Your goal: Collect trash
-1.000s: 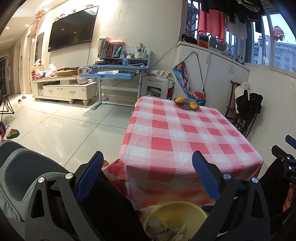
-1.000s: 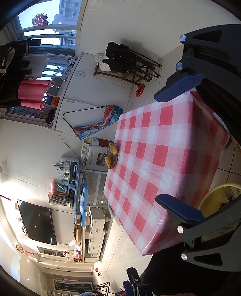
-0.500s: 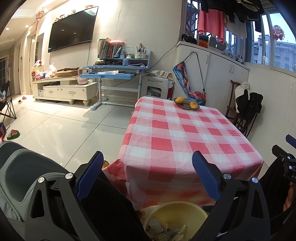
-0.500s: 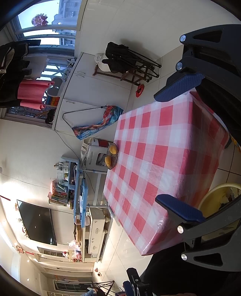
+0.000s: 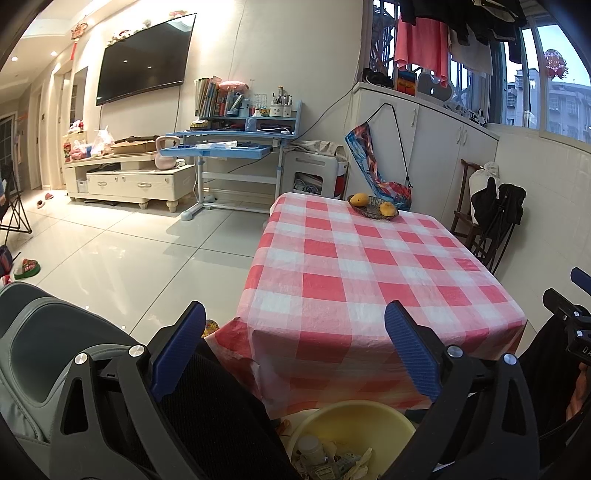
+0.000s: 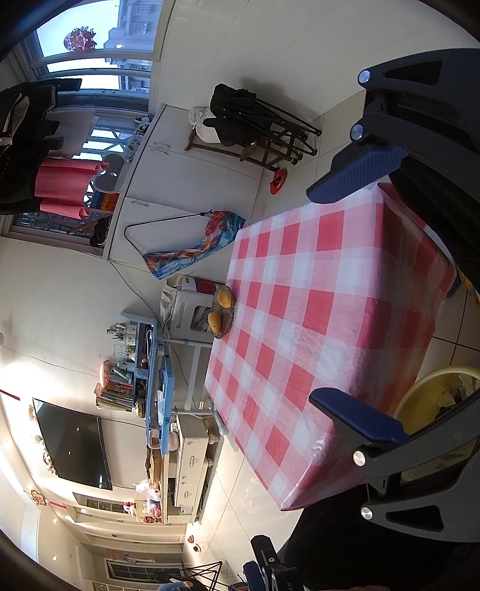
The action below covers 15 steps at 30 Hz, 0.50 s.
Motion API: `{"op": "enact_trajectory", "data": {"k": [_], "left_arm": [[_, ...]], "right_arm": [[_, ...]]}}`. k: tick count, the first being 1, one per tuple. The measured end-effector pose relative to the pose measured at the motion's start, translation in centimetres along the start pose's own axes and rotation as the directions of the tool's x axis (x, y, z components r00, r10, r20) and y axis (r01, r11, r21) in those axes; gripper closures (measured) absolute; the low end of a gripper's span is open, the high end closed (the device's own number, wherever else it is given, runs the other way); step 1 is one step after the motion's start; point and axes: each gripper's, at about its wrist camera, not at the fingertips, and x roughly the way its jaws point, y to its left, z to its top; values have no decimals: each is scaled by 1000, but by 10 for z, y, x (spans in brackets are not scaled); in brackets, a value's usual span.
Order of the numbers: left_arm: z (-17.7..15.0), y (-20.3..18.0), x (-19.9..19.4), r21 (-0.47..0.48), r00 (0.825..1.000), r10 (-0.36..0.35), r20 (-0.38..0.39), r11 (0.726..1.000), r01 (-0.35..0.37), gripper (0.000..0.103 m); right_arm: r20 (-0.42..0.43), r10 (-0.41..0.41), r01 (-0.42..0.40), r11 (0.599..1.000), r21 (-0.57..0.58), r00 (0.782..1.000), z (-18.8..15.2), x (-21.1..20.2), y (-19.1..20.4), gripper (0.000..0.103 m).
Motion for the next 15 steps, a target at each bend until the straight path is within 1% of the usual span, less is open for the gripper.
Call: {"op": "enact_trajectory", "data": {"k": [6,15], "left_arm": [[0,0,0,0,1000,2,0,1000,-2,9],[9,6,-3,-7,999,40,2,999,-40,8]], "right_arm": [[0,0,0,1000,-1,1000,0,0,0,8],[-2,0,0,1000,-1,1000,0,1,0,8]]}}
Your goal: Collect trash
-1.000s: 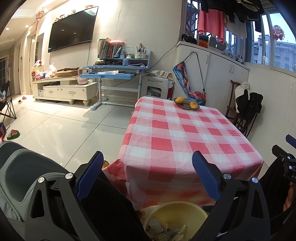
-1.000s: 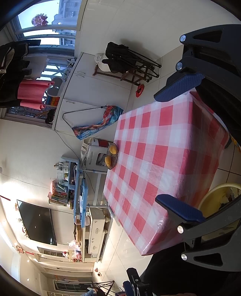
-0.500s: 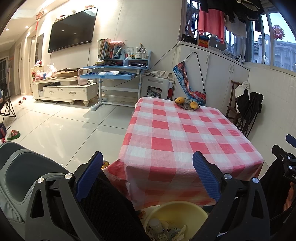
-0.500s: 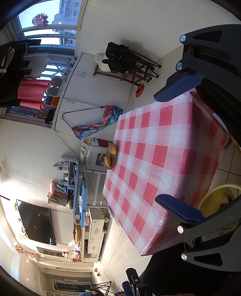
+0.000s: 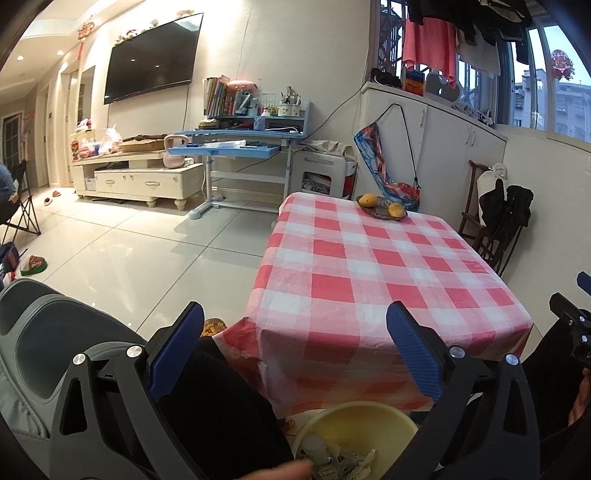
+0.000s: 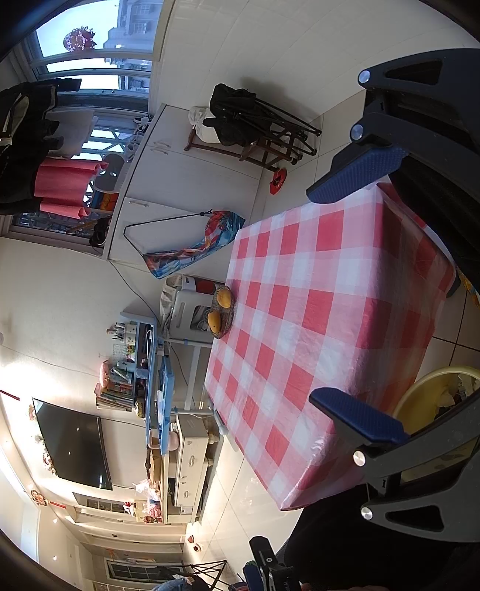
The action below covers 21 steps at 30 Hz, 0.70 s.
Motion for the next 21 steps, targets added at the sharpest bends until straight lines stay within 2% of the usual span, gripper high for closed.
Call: {"op": "enact_trajectory", "data": {"k": [4,7,9,17,21], "left_arm": [[11,-1,-8,24,1000,4,26,1000,-5,8],[18,-2,-14,81,995,69,73,994,-75,7],[21,3,-15,95,993,85,86,991,-93,7],[22,23,-9,16,993,100,61,995,-101,7],[21,23,-9,8,992,105,64,994,-105,7]], "right_arm": [[-8,0,0,1000,-16,1000,-1,1,1,8],[-15,2,-2,999,-36,1000,-4,4,5,8],[-17,2,-2,999,-47,1000,-4,5,7,8],[-30,0,-2,997,-72,1000,-3,6,9,8],[-32,1,-3,997,-77,999,-4,6,10,8]]}}
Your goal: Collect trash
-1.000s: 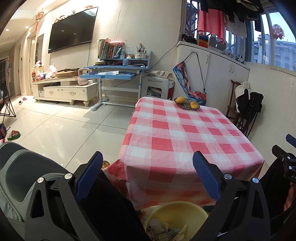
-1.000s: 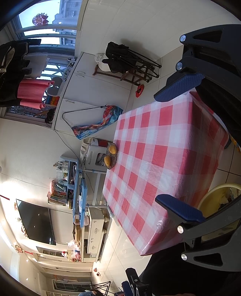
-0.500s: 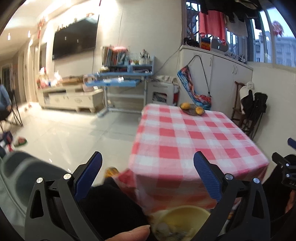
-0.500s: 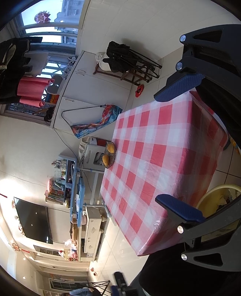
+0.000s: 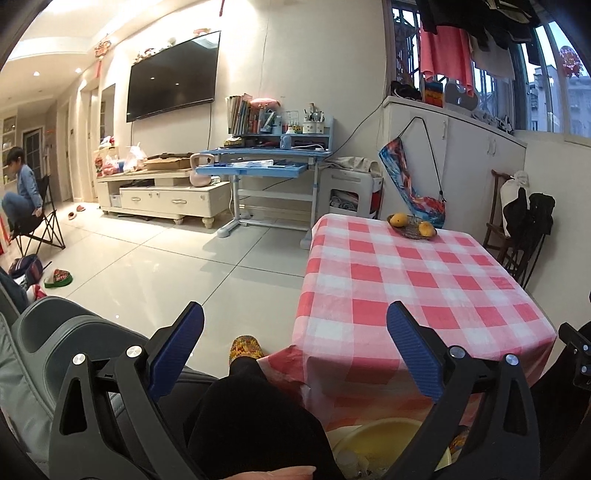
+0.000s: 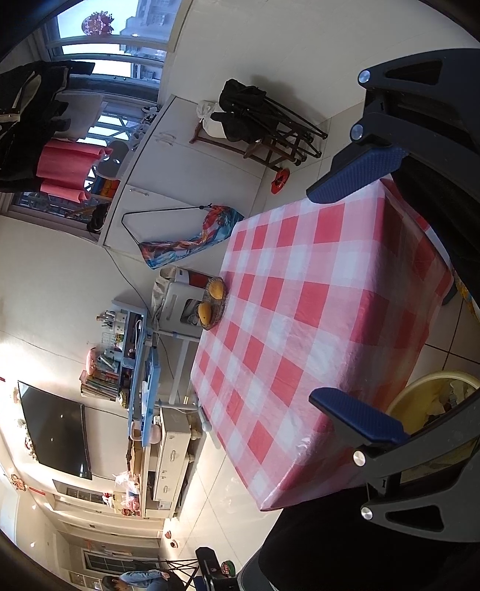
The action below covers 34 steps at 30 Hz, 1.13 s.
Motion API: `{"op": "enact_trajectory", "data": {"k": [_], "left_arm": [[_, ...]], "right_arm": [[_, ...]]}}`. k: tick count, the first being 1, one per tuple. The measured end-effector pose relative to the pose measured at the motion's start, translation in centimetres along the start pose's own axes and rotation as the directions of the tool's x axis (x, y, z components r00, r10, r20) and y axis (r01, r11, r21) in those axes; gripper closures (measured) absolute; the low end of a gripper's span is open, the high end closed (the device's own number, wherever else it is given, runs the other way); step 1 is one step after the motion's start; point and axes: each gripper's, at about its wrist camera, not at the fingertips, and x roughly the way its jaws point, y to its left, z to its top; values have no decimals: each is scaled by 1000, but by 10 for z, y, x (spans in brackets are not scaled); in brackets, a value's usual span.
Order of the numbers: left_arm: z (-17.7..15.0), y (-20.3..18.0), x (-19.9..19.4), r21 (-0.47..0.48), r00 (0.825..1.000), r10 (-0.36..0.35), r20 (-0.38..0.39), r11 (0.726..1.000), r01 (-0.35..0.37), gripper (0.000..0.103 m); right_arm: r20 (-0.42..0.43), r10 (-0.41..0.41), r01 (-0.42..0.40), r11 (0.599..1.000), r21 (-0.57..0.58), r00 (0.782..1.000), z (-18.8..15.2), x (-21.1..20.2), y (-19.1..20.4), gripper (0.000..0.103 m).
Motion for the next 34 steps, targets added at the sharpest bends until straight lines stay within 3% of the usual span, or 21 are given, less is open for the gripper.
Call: {"op": "enact_trajectory", "data": {"k": [12,19,34], "left_arm": [[0,-9,-6,33,999,-37,17,999,36,7],[-1,-15,-24,49,993,-59,100,997,55,7],[-8,-22,-16,77,999,-31,44,997,28,7]], "right_arm": [[-2,1,-1,1000,-3,1000,1,0,0,8],[-2,1,-1,1000,-2,1000,1,1,0,8],[-2,1,-1,1000,-3,1000,1,1,0,8]]}}
